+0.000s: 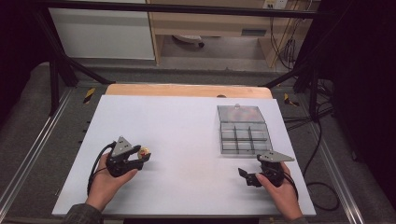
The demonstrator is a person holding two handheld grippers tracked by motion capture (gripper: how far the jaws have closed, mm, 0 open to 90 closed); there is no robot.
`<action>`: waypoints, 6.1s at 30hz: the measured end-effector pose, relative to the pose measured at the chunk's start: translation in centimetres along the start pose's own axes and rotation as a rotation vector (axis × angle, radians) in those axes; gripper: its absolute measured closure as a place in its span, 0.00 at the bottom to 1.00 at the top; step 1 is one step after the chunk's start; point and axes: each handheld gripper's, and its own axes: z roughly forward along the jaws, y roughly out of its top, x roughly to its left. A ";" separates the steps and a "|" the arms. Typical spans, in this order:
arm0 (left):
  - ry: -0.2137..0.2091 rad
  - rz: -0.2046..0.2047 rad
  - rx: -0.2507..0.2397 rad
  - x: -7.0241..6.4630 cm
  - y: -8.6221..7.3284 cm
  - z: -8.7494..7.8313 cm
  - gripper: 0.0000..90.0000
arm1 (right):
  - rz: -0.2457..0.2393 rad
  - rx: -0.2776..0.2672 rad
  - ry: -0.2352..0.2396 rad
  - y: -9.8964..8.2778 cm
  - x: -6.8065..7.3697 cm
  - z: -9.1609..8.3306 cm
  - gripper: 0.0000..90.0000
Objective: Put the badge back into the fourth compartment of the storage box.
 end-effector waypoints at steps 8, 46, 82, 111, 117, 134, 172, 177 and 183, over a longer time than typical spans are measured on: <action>-0.021 0.035 0.004 -1.2 2.0 1.0 0.53 | -0.002 -0.011 0.007 0.0 0.1 -0.1 0.04; -0.128 0.125 0.007 -6.5 8.8 5.8 0.53 | -0.009 -0.025 0.009 0.1 0.3 -0.3 0.04; -0.183 0.145 -0.011 -9.9 12.5 9.0 0.53 | 0.001 -0.032 0.013 0.0 0.3 -0.5 0.04; -0.200 0.188 0.003 -12.4 14.8 11.7 0.53 | -0.009 -0.032 0.021 0.1 0.4 -0.6 0.04; -0.209 0.174 -0.006 -12.7 15.4 12.2 0.53 | -0.011 -0.029 0.024 0.1 0.6 -0.5 0.04; -0.245 0.121 -0.017 -12.7 16.0 13.7 0.53 | -0.022 -0.025 0.025 0.1 0.6 -0.4 0.04; -0.264 0.163 0.062 -14.4 15.2 15.8 0.53 | -0.020 -0.027 0.025 0.1 0.6 -0.5 0.04; -0.268 0.168 0.066 -14.6 15.1 15.9 0.53 | -0.020 -0.027 0.025 0.1 0.6 -0.5 0.04; -0.274 0.170 0.076 -14.7 15.0 16.1 0.53 | -0.023 -0.024 0.026 0.1 0.6 -0.5 0.04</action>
